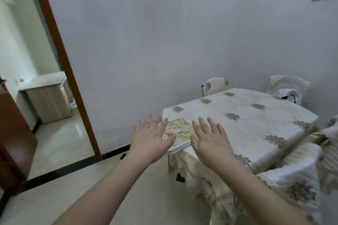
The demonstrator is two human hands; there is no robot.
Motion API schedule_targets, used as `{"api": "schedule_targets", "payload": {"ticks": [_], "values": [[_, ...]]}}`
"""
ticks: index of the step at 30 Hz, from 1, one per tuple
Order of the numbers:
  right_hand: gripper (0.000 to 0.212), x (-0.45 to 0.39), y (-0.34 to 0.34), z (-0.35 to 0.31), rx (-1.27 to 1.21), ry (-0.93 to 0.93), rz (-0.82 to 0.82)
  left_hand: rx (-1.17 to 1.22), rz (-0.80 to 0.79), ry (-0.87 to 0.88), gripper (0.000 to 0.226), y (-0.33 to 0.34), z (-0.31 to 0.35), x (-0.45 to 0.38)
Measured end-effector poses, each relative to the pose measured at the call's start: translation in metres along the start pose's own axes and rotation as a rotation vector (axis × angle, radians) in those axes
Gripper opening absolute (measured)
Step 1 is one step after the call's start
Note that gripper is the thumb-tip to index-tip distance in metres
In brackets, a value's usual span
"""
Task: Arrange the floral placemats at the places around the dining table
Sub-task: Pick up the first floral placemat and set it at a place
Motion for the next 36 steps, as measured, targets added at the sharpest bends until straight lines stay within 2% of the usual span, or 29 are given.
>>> {"api": "schedule_targets", "payload": {"ticks": [9,16,23,29,32,36], "values": [[0.059,-0.085,0.072,-0.041,-0.060,-0.062,-0.083,-0.019,-0.022,-0.053,0.074,0.057,-0.058,-0.061],[0.060,-0.172,0.125,-0.118,-0.041,-0.132,-0.078,-0.060,0.041,-0.066,0.074,0.094,-0.146,-0.102],[0.059,-0.247,0.167,-0.167,-0.042,-0.100,-0.101,-0.012,-0.011,-0.033,0.074,0.136,-0.220,-0.154],[0.059,-0.296,0.194,-0.151,-0.078,0.008,-0.126,0.082,-0.055,-0.007,0.075,0.173,-0.238,-0.218],[0.060,-0.314,0.203,-0.126,-0.055,0.063,-0.104,0.089,-0.044,0.068,0.081,0.190,-0.220,-0.252],[0.063,-0.331,0.228,-0.086,0.004,0.117,-0.100,0.130,-0.038,0.173,0.075,0.217,-0.182,-0.295]]}}
Point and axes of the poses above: each hand's wrist, its own x-axis away from the middle knuckle, its own y-axis out of the palm, z = x × y, the point moved 10 cm from there along -x, towards the middle knuckle
